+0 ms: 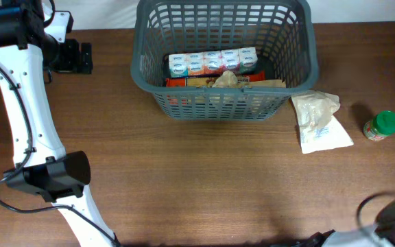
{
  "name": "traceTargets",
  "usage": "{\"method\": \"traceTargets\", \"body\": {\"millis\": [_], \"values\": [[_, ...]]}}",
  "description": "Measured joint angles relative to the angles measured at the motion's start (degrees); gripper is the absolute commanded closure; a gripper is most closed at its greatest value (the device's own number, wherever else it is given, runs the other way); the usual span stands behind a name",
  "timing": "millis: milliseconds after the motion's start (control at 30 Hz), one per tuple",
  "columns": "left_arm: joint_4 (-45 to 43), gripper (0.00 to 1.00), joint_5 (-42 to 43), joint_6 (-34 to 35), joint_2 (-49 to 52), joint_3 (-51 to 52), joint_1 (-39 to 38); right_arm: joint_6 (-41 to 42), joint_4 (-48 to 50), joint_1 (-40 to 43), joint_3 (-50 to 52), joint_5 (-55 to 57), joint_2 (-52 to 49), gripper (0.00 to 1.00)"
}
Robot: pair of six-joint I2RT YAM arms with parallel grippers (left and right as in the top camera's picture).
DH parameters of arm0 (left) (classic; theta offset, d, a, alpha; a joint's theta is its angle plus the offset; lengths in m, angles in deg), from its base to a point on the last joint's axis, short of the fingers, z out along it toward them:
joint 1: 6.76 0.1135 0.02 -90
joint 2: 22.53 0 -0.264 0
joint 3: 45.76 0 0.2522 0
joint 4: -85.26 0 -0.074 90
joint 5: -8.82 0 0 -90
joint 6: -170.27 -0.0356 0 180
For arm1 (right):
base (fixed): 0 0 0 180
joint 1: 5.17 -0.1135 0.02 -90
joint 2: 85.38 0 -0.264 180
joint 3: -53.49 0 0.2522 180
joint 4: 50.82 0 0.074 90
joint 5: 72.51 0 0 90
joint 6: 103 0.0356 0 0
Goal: Pack container
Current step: 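Reach the right gripper to the green-lidded jar and grasp it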
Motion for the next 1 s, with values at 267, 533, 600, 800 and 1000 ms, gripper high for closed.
{"method": "traceTargets", "body": {"millis": [267,533,600,800,1000], "values": [[-0.02,0.01,0.00,0.00,0.00,0.02,0.02,0.17,2.08,-5.86,1.05,2.10,-19.37,0.03],[-0.02,0.01,0.00,0.00,0.00,0.02,0.02,0.15,5.81,-13.42,1.09,9.64,-22.82,0.01],[-0.02,0.01,0.00,0.00,0.00,0.02,0.02,0.13,6.62,-14.56,1.09,12.13,-23.04,0.01],[-0.02,0.01,0.00,0.00,0.00,0.02,0.02,0.17,6.91,-14.45,1.51,14.49,-24.44,0.01],[-0.02,0.01,0.00,0.00,0.00,0.02,0.02,0.46,10.23,-14.38,7.04,14.88,-24.85,0.01]]}}
